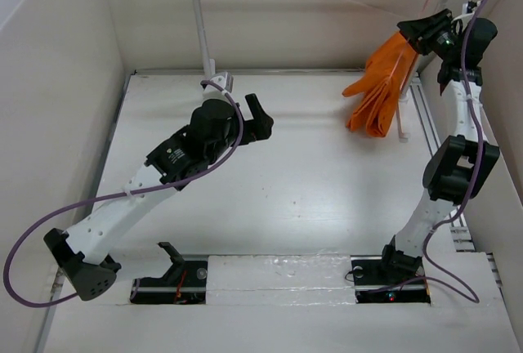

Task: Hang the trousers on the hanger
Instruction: Place the hanger at the clothesline, then reset both arms

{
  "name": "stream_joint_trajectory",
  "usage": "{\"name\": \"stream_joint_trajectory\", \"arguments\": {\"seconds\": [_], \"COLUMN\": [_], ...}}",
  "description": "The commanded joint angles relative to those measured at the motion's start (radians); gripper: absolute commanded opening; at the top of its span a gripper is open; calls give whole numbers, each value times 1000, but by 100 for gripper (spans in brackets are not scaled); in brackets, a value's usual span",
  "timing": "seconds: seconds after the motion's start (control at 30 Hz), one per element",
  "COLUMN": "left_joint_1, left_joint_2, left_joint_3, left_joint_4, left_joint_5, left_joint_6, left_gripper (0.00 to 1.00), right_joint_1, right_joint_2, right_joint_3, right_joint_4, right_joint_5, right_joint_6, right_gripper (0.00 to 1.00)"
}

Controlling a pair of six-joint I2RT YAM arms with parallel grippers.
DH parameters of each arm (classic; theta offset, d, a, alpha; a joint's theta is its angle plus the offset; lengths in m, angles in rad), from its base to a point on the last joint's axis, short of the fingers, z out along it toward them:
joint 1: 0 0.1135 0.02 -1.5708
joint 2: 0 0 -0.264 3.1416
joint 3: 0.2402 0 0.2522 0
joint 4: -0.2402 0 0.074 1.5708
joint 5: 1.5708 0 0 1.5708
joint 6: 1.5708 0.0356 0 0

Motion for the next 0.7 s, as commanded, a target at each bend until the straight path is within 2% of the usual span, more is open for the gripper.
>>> {"name": "stream_joint_trajectory", "arguments": {"seconds": [0.0, 0.03, 0.1, 0.13, 0.17, 0.3, 0.4, 0.5, 0.53, 0.57, 0.67], "left_joint_1": [4, 4, 4, 4, 4, 18, 84, 248, 297, 396, 529], "left_joint_2": [-18, -16, -13, -7, -4, 16, 36, 37, 37, 36, 22], "left_joint_3": [-13, -13, -4, 2, 14, 59, 91, 105, 103, 99, 88], "left_joint_4": [15, 13, 0, -9, -22, -23, -11, 32, 46, 68, 89], "left_joint_5": [-40, -56, -77, -98, -105, -99, 16, 218, 357, 418, 571], "left_joint_6": [-21, -22, -19, -19, -15, 14, 30, 22, 13, 7, -2], "left_gripper": [95, 99, 99, 99, 99, 99, 99, 99, 99, 99, 99], "right_joint_1": [-19, -30, -41, -41, -53, -76, -98, -121, -121, -133, -156], "right_joint_2": [-73, -88, -99, -112, -122, -143, -171, -227, -246, -261, -342], "right_joint_3": [-8, -7, 4, 4, -2, 13, 30, 49, 50, 52, 27], "right_joint_4": [152, 117, 78, 60, 60, 67, 100, 57, 17, -11, -148], "right_joint_5": [-29, -32, -33, -35, -36, -76, -104, -82, -67, -58, -18], "right_joint_6": [-20, -44, -69, -79, -84, -93, -89, -154, -179, -232, -381], "right_gripper": [45, 46, 52, 73, 100, 100, 100, 100, 100, 100, 100]}}
